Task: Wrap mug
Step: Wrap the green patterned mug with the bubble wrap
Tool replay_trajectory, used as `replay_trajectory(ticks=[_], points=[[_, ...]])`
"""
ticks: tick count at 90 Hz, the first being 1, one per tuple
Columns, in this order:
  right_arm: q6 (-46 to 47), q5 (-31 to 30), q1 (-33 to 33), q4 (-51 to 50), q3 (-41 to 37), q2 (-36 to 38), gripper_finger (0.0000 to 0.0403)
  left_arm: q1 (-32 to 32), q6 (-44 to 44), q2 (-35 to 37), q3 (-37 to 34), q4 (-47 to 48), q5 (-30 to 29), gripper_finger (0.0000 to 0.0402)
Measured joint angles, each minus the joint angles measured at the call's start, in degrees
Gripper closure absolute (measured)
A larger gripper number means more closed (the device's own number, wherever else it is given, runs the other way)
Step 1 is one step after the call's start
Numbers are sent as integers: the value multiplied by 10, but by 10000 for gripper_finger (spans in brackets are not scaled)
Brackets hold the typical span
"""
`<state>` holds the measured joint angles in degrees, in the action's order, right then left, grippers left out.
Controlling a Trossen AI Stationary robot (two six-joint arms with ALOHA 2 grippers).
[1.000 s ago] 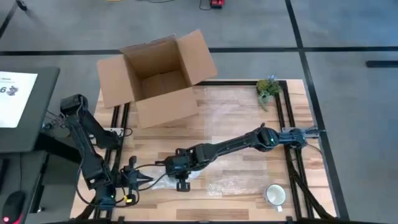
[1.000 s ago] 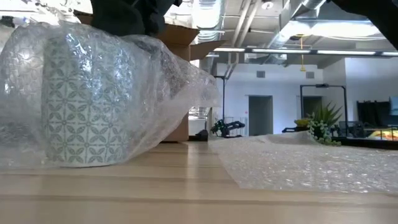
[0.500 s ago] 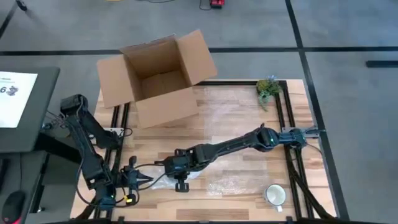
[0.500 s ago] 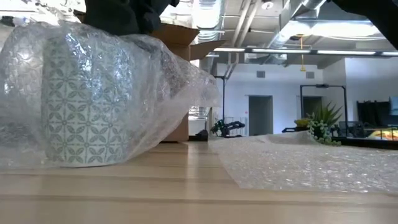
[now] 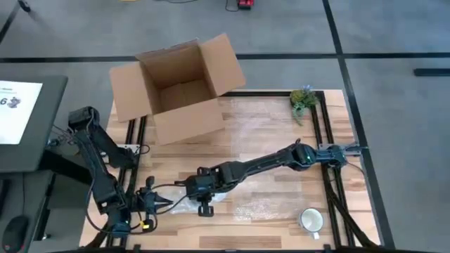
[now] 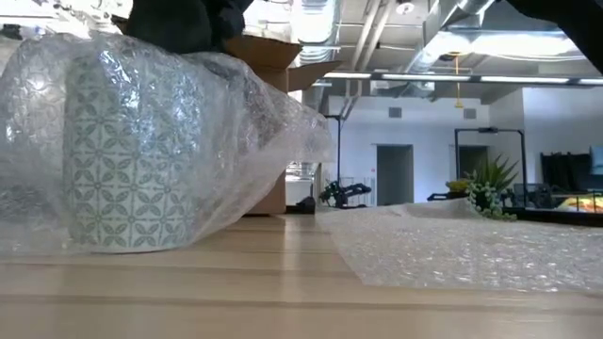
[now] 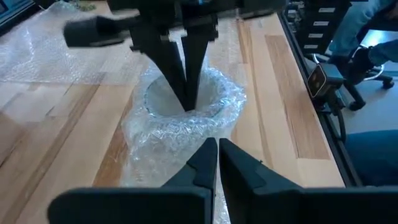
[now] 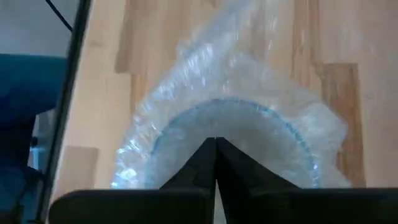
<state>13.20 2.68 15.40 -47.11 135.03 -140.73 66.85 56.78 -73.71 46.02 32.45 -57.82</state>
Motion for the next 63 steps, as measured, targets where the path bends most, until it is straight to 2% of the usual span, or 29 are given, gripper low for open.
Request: replay_trajectory(ticks=[63], points=[[-27,4,7,-9,-4,-1,403,-3,0,0,0,-9,1,402]])
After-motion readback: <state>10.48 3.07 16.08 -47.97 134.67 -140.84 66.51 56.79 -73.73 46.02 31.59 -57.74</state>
